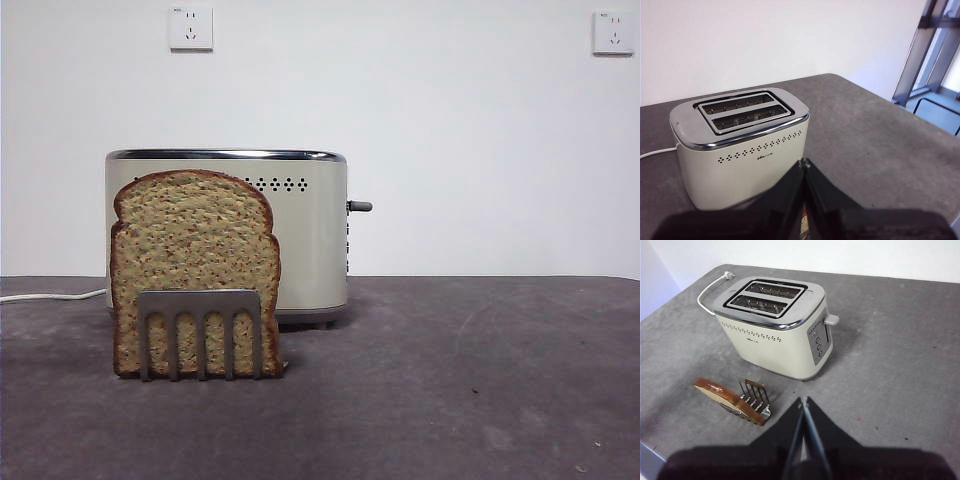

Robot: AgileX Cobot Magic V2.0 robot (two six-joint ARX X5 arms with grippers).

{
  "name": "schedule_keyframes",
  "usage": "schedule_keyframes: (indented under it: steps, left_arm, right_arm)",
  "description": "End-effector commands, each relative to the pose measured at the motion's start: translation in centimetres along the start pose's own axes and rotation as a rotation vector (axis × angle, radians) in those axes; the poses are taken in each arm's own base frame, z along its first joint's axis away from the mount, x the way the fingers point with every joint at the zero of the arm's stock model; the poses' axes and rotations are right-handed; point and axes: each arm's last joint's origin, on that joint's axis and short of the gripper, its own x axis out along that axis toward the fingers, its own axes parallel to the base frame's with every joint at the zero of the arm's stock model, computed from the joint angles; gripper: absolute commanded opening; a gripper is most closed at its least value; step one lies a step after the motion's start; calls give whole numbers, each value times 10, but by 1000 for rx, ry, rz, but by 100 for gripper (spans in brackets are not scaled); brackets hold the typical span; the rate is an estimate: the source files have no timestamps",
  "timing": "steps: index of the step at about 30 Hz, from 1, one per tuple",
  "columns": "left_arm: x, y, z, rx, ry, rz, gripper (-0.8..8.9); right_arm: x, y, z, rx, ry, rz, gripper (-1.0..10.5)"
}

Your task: Pick up a slice of bread from the rack,put the bread on the toaster,press the button

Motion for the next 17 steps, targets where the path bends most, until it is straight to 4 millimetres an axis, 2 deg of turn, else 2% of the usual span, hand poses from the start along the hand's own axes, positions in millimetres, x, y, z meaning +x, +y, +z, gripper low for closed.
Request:
schedule_keyframes:
  steps: [1, 4, 6, 8, 9, 10, 17]
  left_arm:
    - [0, -1, 0, 42, -3, -15, -3]
    - [0, -1, 1, 60, -6, -19, 30]
    - [0, -2, 1, 70, -5, -24, 218]
    - [1, -2, 1, 72, -5, -30, 536]
    - [1, -2, 1, 74, -5, -30, 628]
    - [2, -1, 2, 75, -4, -25, 673]
    - [11, -2, 3, 142, 26, -90, 674]
  right_arm:
    - [0, 0, 0, -15, -4, 3, -12]
    - [0, 0, 0, -13, -1, 3, -12]
    - [0, 0, 0, -12, 2, 3, -12]
    - [0, 0, 0, -11, 4, 4, -12]
    - [0, 0, 0, -11, 4, 3, -12]
    - [0, 0, 0, -11, 4, 3, -12]
    - [1, 0, 0, -10, 7, 4, -12]
